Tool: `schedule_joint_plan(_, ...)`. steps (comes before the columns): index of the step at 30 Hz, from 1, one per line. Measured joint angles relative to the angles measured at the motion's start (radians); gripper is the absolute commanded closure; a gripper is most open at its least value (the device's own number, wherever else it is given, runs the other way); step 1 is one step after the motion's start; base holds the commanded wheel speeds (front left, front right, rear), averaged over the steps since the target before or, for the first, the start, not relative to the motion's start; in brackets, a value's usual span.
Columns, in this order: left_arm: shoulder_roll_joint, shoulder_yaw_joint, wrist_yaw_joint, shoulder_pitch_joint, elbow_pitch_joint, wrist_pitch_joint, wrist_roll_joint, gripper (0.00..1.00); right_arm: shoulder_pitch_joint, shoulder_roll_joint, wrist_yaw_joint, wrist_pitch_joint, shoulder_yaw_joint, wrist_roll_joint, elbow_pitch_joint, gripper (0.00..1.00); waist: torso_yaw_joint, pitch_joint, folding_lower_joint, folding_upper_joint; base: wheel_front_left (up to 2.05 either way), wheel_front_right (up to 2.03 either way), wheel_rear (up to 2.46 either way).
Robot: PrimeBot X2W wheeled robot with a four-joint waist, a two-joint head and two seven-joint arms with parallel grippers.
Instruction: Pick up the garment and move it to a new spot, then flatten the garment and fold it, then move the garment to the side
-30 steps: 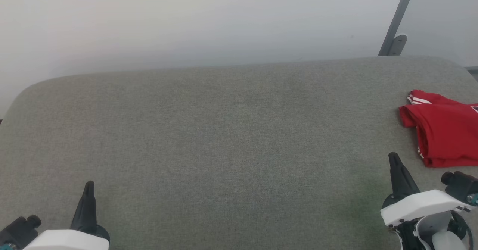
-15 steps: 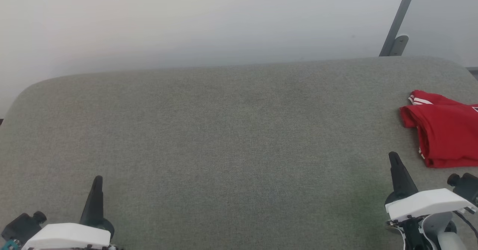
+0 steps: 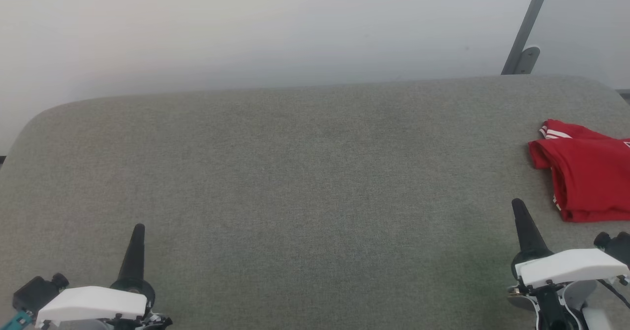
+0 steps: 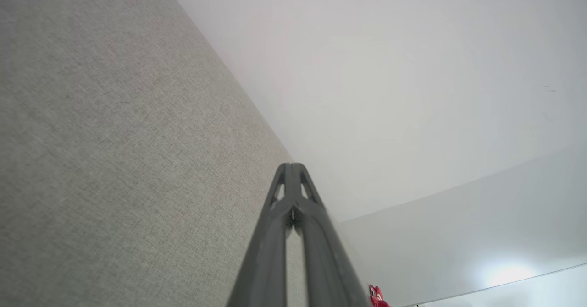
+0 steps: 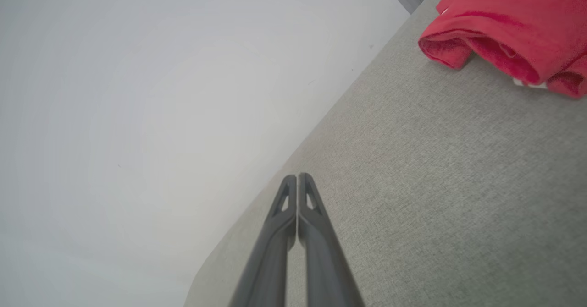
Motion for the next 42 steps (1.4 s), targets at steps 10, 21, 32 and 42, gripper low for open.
schedule_joint_plan(10,-0.014,-0.002,0.0,-0.009,0.002,0.024,-0.071,1.0,0.0,0.005,0.0,0.026,-0.005,0.099,-0.007,1.0,0.002,0.0,0.0,0.0,0.0,0.0,0.0)
schedule_joint_plan(21,-0.03,-0.004,0.0,-0.024,0.005,0.052,-0.148,1.0,0.0,0.012,0.0,0.052,-0.009,0.21,-0.017,1.0,0.005,0.0,0.0,0.0,0.0,0.0,0.0)
schedule_joint_plan(32,-0.045,-0.007,0.0,-0.042,0.007,0.075,-0.23,1.0,0.0,0.017,0.0,0.078,-0.013,0.312,-0.028,1.0,0.007,0.0,0.0,0.0,0.0,0.0,0.0)
schedule_joint_plan(42,-0.056,-0.009,0.0,-0.052,0.011,0.096,-0.293,1.0,0.0,0.02,0.0,0.1,-0.016,0.396,-0.033,1.0,0.01,0.0,0.0,0.0,0.0,0.0,0.0)
